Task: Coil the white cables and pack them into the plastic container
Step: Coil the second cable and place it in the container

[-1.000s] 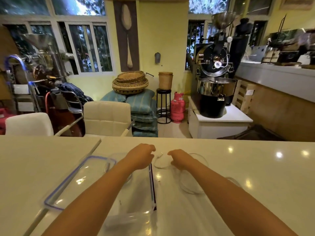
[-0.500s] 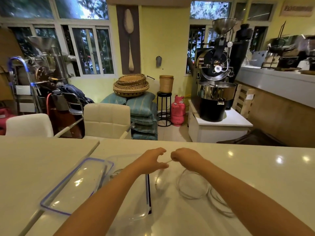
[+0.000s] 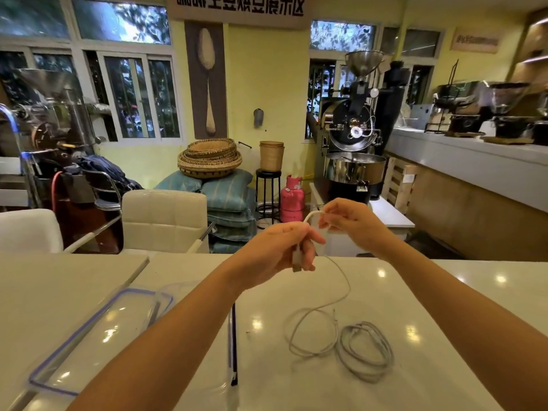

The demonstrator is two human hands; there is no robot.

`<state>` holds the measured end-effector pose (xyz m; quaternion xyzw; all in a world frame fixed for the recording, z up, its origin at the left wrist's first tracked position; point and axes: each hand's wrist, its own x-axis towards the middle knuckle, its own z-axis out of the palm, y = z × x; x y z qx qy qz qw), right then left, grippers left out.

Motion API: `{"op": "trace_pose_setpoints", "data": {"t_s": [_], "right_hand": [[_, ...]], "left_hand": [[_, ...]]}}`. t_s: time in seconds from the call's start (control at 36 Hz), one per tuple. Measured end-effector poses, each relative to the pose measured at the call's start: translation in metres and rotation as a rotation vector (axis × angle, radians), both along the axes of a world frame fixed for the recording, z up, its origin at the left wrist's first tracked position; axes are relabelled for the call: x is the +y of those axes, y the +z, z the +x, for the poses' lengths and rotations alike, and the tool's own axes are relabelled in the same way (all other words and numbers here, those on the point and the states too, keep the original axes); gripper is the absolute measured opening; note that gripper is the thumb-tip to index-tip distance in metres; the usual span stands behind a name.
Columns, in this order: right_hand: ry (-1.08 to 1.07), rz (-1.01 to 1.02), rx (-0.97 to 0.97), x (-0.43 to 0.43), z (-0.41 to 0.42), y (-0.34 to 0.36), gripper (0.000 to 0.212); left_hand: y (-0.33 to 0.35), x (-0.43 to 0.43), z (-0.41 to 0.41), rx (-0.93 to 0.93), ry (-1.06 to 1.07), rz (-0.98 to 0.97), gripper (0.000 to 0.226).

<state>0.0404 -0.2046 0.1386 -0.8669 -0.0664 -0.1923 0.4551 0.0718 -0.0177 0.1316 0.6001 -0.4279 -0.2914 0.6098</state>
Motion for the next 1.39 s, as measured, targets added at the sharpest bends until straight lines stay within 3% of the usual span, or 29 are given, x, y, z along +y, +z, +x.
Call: {"op": "trace_pose_setpoints", "data": {"t_s": [0.14,0.33,0.47,0.58,0.78,1.0,1.08,1.25,1.39], "right_hand": [[0.085,0.392,-0.009,0.013,0.0,-0.011,0.02],[0.127,0.585,0.022,0.062,-0.004,-0.02,0.038],[0.198,0.741,0.315,0.087,-0.01,-0.035,0.023],[0.182,0.548,0.454,0.083,-0.021,-0.035,0.022],[0.051,0.07,0.418,0.073,-0.04,-0.004,0.025],[0.017,-0.36,0.228,0.057,-0.052,0.042,0.014],[0.02,-0.395,0.183,0.048,-0.049,0.056,0.014],[0.045,-0.318,0.092,0.029,-0.039,0.065,0.017],[0.1,-0.056,0.037,0.011,-0.031,0.053,0.011]], "left_hand": [[0.012,-0.013,-0.013,0.088,-0.053,-0.115,0.033],[0.021,-0.03,-0.016,-0.019,0.085,-0.147,0.031],[0.024,-0.027,0.003,-0.18,0.305,-0.034,0.029],[0.022,-0.015,0.018,-0.292,0.413,0.064,0.027],[0.017,-0.003,0.024,-0.468,0.477,0.153,0.031],[0.0,0.009,0.01,-0.359,0.266,0.294,0.029],[-0.005,0.01,0.0,-0.229,0.134,0.281,0.034],[-0.006,0.009,-0.018,0.036,-0.044,0.076,0.043],[-0.001,0.01,-0.027,0.117,-0.181,-0.008,0.039]]}}
